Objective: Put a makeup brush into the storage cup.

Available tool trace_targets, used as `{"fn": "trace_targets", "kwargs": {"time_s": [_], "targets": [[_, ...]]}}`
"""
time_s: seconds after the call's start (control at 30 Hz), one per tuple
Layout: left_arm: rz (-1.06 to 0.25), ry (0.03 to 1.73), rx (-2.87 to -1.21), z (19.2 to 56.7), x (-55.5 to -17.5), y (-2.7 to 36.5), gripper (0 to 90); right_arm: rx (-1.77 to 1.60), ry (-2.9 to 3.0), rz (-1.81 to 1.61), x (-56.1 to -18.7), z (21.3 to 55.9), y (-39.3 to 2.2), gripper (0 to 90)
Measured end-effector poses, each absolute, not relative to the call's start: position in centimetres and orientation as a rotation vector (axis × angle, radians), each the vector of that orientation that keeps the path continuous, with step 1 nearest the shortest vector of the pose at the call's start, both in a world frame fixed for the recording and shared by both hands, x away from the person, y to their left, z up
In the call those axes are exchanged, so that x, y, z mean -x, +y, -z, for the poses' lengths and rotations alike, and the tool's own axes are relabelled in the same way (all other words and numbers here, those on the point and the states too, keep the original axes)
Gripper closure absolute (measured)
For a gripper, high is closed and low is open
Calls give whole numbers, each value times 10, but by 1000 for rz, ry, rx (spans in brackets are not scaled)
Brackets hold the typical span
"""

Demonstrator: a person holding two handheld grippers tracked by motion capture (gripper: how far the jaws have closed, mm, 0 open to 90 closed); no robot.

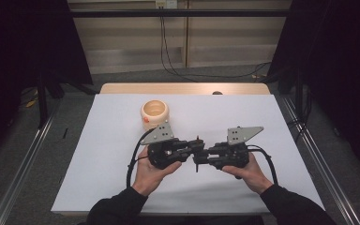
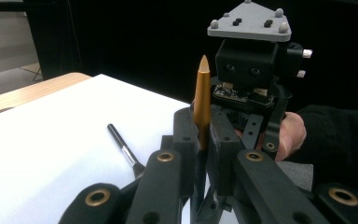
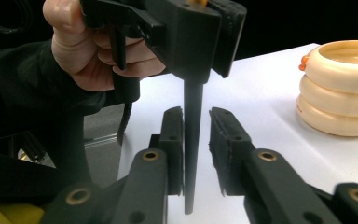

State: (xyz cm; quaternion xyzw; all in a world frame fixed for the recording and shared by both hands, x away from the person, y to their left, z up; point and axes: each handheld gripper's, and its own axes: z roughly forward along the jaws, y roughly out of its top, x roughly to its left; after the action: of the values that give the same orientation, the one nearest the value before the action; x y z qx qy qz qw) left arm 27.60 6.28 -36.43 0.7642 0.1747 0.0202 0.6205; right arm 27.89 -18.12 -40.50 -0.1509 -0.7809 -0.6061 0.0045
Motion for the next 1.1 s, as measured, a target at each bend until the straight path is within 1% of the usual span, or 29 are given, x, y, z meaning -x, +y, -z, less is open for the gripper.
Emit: {"fn": "trace_targets", "kwargs": {"time_s": [0.03, 0.07, 0.1, 0.17, 0.2, 0.27, 0.33, 0.37, 0.4, 0.5, 0.57, 0.77, 0.93, 0.97, 1.03, 1.1], "targets": [[-42, 403, -1756, 364, -276, 63, 838, 483, -2455, 1897, -279, 405, -182, 635], [-46, 403, -1760, 364, -276, 64, 838, 483, -2455, 1897, -279, 405, -182, 635], [-46, 410, -1752, 364, -276, 63, 838, 497, -2466, 1898, -279, 405, -182, 595], [-51, 415, -1756, 364, -276, 64, 838, 513, -2479, 1898, -279, 406, -184, 547], [-55, 419, -1759, 364, -277, 64, 838, 521, -2477, 1899, -279, 406, -184, 499], [-55, 421, -1766, 363, -278, 64, 838, 534, -2489, 1901, -279, 405, -185, 464], [-53, 431, -1767, 363, -278, 65, 838, 551, -2503, 1902, -278, 404, -186, 407], [-57, 433, -1771, 363, -278, 65, 838, 575, -2508, 1909, -277, 404, -188, 343], [-58, 429, -1776, 363, -278, 66, 838, 575, -2508, 1909, -277, 404, -188, 343], [-59, 435, -1768, 363, -278, 67, 838, 615, -2518, 1920, -277, 403, -191, 246], [-60, 439, -1764, 362, -279, 68, 838, 631, -2524, 1922, -277, 403, -193, 223], [-62, 444, -1769, 360, -279, 70, 838, 701, -2508, 1945, -278, 401, -198, 59], [-71, 451, -1767, 359, -280, 73, 838, 721, -2532, 1928, -279, 403, -202, 19], [-68, 453, -1760, 358, -280, 73, 838, 726, -2529, 1930, -278, 403, -202, 26], [-73, 460, -1757, 358, -281, 75, 838, 729, -2531, 1943, -278, 403, -205, 68], [-74, 464, -1762, 358, -283, 77, 838, 779, -2529, 1953, -278, 402, -208, 73]]}}
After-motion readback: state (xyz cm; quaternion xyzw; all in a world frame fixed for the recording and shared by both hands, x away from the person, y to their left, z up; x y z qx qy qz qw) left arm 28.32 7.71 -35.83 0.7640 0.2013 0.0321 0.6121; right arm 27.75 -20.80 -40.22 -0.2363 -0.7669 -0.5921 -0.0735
